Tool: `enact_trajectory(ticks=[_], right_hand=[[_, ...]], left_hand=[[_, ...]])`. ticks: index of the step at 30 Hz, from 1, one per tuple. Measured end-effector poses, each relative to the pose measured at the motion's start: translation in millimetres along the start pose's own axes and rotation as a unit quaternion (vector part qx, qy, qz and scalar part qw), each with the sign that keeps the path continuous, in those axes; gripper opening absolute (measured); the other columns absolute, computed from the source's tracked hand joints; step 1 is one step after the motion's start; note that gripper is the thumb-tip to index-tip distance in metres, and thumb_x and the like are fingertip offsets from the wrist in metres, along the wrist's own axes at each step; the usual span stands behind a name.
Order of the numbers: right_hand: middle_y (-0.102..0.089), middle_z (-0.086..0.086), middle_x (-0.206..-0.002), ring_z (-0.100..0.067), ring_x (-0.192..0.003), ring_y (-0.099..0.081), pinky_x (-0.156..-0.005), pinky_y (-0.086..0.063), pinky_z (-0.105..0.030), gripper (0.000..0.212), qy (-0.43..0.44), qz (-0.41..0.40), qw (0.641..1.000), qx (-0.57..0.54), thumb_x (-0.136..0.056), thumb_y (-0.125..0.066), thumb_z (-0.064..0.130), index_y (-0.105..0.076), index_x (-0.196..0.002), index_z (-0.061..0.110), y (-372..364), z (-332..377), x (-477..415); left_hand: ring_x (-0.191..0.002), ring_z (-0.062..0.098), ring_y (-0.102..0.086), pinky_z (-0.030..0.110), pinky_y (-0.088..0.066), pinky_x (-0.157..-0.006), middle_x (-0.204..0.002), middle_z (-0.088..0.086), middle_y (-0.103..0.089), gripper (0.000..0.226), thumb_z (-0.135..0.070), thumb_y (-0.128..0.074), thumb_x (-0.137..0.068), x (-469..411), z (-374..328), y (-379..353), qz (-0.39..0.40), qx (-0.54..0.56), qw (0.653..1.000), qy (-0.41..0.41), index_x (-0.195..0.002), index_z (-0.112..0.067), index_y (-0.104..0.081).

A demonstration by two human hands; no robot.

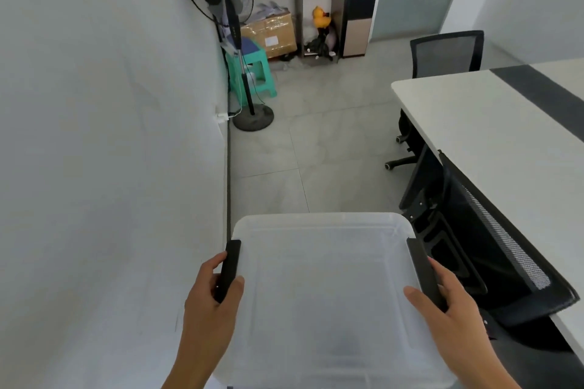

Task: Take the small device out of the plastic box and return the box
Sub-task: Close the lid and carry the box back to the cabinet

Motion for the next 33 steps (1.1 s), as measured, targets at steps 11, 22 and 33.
enact_trajectory(ticks=[11,22,33], right_hand=[[-0.063,0.012,-0.094,-0.012,-0.084,-0.062,-0.068,-0.052,-0.029,0.054,0.008,0.028,0.999,0.032,-0.086,-0.064,0.020,-0.045,-0.136,0.027,-56.3,113.0,-292.4],[-0.067,0.008,-0.100,-0.014,-0.091,-0.064,-0.073,-0.051,-0.031,0.055,0.016,0.049,0.997,0.055,-0.086,-0.064,0.020,-0.044,-0.136,0.029,-153.3,222.0,-539.6],[-0.068,0.009,-0.093,-0.009,-0.087,-0.063,-0.068,-0.045,-0.026,0.054,-0.023,-0.053,0.998,0.010,-0.085,-0.067,0.016,-0.048,-0.134,0.027,-192.4,333.8,-739.7]], left_hand=[[-0.079,0.022,-0.062,0.030,-0.044,-0.064,-0.087,0.005,-0.065,0.043,-0.018,-0.060,-0.088,-266.0,-98.8,-84.5,-0.015,-0.006,1.000,0.017,-0.128,-0.027,-0.049],[-0.079,0.022,-0.062,0.032,-0.045,-0.065,-0.090,0.007,-0.066,0.043,-0.016,-0.060,-0.087,-534.6,-152.5,-126.4,-0.035,0.017,0.999,0.032,-0.128,-0.026,-0.050],[-0.076,0.030,-0.062,0.030,-0.047,-0.064,-0.081,0.009,-0.066,0.037,-0.017,-0.060,-0.087,-810.0,-288.7,-188.3,0.064,-0.012,0.998,-0.021,-0.116,-0.038,-0.050]])
Point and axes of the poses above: each hand's wrist, its own x-axis away from the middle knuckle, its own y-axis out of the back of the hand, z = x × y, the point moved 10 cm from there along -x, towards the middle knuckle
